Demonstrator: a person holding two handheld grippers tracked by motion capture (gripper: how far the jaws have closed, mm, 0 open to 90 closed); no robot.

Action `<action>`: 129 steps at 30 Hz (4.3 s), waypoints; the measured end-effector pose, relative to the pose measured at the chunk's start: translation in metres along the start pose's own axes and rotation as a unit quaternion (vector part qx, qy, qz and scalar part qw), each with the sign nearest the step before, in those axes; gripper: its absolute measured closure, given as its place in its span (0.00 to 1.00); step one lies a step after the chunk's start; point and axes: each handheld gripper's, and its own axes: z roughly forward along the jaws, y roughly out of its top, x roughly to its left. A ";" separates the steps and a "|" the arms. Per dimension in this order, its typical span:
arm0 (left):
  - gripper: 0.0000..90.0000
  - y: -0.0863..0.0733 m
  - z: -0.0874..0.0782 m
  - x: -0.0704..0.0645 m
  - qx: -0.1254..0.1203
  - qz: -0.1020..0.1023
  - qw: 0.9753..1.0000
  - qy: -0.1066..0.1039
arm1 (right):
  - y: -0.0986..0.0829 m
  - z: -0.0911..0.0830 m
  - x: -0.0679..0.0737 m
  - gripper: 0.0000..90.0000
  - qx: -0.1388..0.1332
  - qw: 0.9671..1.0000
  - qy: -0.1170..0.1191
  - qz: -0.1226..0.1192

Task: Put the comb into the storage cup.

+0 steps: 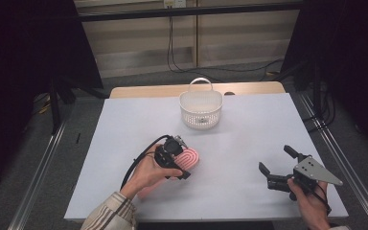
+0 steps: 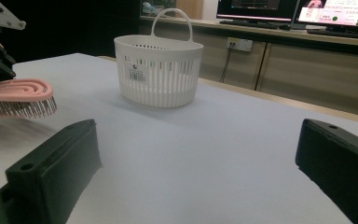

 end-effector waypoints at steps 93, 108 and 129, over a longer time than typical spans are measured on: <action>0.22 0.004 -0.094 0.015 -0.286 -0.042 0.949 0.127 | 0.000 0.000 -0.001 0.00 -0.001 1.000 -0.003 0.002; 0.22 0.005 -0.097 0.018 -0.341 -0.028 0.928 0.149 | 0.000 -0.001 -0.001 0.00 0.000 1.000 -0.004 0.002; 0.22 0.016 -0.098 0.015 -0.422 -0.005 0.891 0.165 | 0.000 -0.001 -0.001 0.00 -0.001 1.000 -0.003 0.001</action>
